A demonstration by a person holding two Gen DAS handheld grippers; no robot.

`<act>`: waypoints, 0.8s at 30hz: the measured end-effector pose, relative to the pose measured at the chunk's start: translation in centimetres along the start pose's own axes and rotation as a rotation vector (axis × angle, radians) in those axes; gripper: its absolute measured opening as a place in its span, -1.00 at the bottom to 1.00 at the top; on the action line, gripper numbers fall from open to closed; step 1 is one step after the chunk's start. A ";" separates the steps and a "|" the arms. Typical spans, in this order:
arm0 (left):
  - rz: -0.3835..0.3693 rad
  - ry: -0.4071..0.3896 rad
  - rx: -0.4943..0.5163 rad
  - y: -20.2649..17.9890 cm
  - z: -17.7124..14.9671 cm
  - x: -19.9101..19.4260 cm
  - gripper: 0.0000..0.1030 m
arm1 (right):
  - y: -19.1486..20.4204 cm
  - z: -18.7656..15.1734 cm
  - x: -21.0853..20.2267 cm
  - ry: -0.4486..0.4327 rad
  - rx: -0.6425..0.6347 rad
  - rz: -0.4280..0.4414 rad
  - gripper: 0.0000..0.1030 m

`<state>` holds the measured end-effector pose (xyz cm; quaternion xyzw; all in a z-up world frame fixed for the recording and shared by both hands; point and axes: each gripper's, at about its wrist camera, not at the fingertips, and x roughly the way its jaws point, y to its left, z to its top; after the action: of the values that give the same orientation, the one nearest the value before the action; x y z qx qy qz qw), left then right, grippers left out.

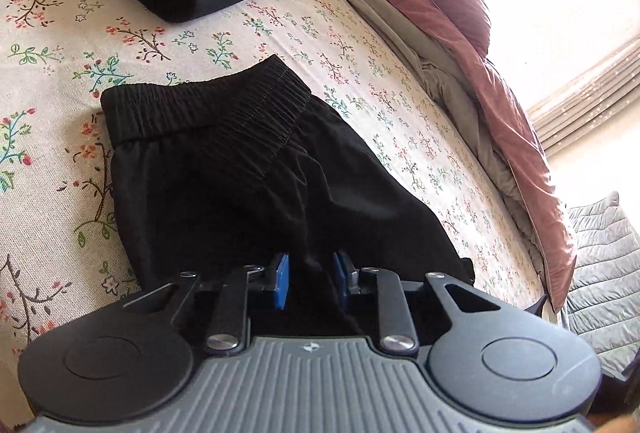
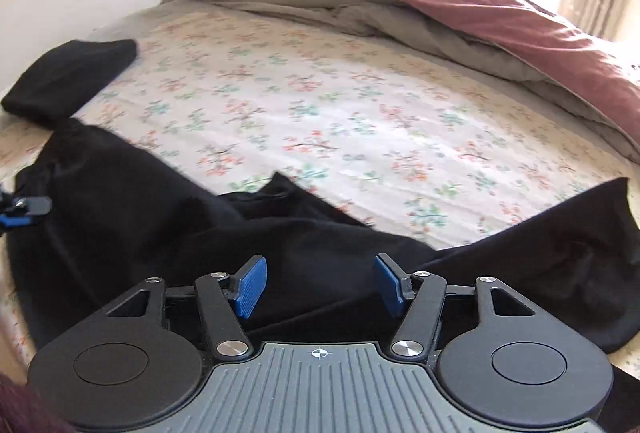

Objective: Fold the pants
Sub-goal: 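Grasp the elastic waistband with the left tool while the right tool regrips a pant leg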

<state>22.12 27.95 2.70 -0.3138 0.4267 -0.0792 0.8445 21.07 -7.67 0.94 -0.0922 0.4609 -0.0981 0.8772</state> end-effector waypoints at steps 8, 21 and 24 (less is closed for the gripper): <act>0.027 -0.025 -0.002 -0.1 0.5 -0.2 -0.67 | -10.5 1.0 3.8 0.038 0.273 -0.203 0.16; 0.064 -0.064 0.059 -1.4 1.2 -0.4 -0.83 | -16.5 0.0 8.1 0.067 0.612 -0.209 -0.91; 0.042 -0.079 0.066 -1.6 1.5 -1.0 -0.83 | -17.4 -0.8 6.1 0.011 0.621 -0.205 -1.00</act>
<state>22.84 27.75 5.00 -0.2796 0.3968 -0.0632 0.8720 22.29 -26.03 0.10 0.1345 0.4020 -0.3224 0.8464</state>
